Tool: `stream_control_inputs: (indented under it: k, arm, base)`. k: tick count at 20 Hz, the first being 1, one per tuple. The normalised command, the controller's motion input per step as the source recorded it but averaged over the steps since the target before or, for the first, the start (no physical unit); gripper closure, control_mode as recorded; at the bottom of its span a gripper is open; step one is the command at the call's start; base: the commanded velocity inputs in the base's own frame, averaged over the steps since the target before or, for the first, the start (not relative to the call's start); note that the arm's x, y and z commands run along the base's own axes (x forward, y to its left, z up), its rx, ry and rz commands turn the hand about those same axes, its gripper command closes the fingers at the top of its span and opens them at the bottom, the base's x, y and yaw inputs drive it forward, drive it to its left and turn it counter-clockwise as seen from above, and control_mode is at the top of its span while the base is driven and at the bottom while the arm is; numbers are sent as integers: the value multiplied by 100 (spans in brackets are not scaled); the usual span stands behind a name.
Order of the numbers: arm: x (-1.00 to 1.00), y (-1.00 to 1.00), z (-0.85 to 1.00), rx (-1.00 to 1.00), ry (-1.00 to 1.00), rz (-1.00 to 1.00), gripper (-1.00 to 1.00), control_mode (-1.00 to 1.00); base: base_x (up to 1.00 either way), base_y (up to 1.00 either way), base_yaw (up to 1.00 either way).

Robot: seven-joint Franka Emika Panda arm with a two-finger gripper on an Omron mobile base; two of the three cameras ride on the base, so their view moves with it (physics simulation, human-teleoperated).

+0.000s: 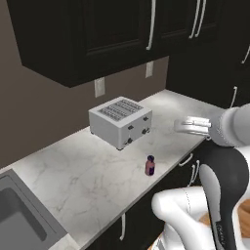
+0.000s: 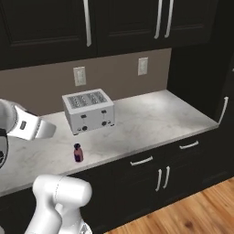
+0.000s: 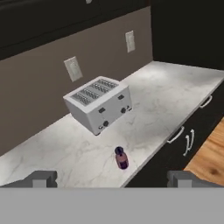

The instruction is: Move the drinks to the dining counter.

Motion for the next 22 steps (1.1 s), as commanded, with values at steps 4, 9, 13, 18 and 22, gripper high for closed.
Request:
stream_control_inputs:
  k: [4, 9, 13, 18, 22]
  arm:
    - [10, -49, 0, 6, -11, 23, -100, -100]
    - [22, -78, 0, 10, -1, 32, -100, -100]
    - [0, -74, 0, 3, -6, 47, -100, -100]
    - [-2, -38, -3, -4, -24, 46, -100, -100]
    - [4, -7, 0, -11, -33, 38, -100, -100]
  base:
    - [0, 0, 0]
    - [0, 0, 0]
    - [0, 0, 0]
    - [0, 0, 0]
    - [0, 0, 0]
